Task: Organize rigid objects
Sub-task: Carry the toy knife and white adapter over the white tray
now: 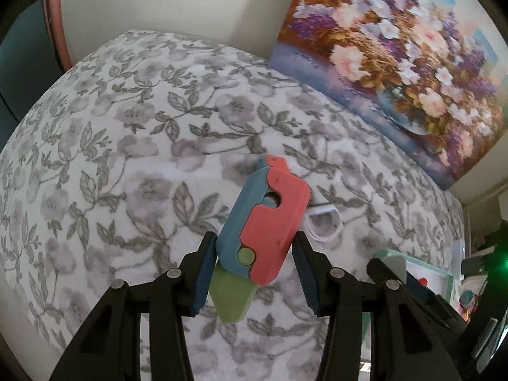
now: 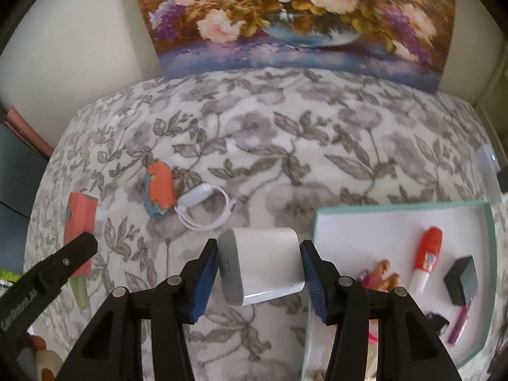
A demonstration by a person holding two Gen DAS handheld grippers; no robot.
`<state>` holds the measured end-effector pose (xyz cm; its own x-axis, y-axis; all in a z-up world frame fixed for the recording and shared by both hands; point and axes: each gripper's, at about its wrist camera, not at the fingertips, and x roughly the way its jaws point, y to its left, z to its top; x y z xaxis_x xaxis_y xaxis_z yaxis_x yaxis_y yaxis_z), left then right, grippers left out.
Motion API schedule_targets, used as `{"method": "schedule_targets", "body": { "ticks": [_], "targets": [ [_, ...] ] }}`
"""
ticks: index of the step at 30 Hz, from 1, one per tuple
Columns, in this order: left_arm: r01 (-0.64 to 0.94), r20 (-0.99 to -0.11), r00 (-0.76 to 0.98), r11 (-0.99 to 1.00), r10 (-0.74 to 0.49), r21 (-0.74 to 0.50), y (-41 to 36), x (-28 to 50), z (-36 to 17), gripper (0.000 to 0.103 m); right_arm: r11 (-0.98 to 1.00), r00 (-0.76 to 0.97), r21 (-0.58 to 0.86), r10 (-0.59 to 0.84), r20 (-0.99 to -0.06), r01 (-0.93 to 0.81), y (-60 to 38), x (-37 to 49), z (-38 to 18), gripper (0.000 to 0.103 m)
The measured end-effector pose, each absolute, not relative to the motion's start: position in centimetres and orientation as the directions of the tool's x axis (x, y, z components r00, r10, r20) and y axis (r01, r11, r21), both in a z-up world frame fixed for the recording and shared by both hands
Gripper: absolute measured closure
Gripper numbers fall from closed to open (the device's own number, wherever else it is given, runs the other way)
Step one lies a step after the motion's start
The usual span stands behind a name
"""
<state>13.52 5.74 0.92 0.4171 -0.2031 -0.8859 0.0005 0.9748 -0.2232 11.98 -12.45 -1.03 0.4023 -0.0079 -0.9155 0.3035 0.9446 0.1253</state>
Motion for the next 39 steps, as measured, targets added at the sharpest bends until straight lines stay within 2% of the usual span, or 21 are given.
{"method": "schedule_targets", "body": {
  "ticks": [15, 25, 29, 34, 39],
  "targets": [
    [0.148, -0.865, 0.427, 0.964, -0.264, -0.221, 1.2, 7.6, 3.1, 0.053, 0.89, 0.385, 0.145, -0.038, -0.922, 0.433, -17.4, 4.1, 1.6, 0.048],
    [0.28, -0.872, 0.389, 0.94, -0.296, -0.194, -3.3, 2.7, 2.7, 0.053, 0.842, 0.387, 0.14, -0.086, -0.918, 0.521, -20.9, -2.0, 2.7, 0.048],
    [0.327, -0.889, 0.36, 0.93, -0.284, -0.164, -5.2, 1.2, 1.7, 0.053, 0.815, 0.369, 0.134, -0.103, -0.924, 0.564, -22.6, -3.7, 2.2, 0.048],
    [0.391, -0.904, 0.29, 0.901, -0.314, -0.188, -7.9, -0.4, 0.5, 0.053, 0.788, 0.313, 0.081, -0.145, -0.938, 0.61, -24.7, -5.0, 0.9, 0.048],
    [0.43, -0.923, 0.223, 0.882, -0.313, -0.195, -10.4, -1.5, -0.9, 0.053, 0.761, 0.233, 0.071, -0.108, -0.966, 0.645, -26.8, -5.6, -1.9, 0.048]
  ]
}}
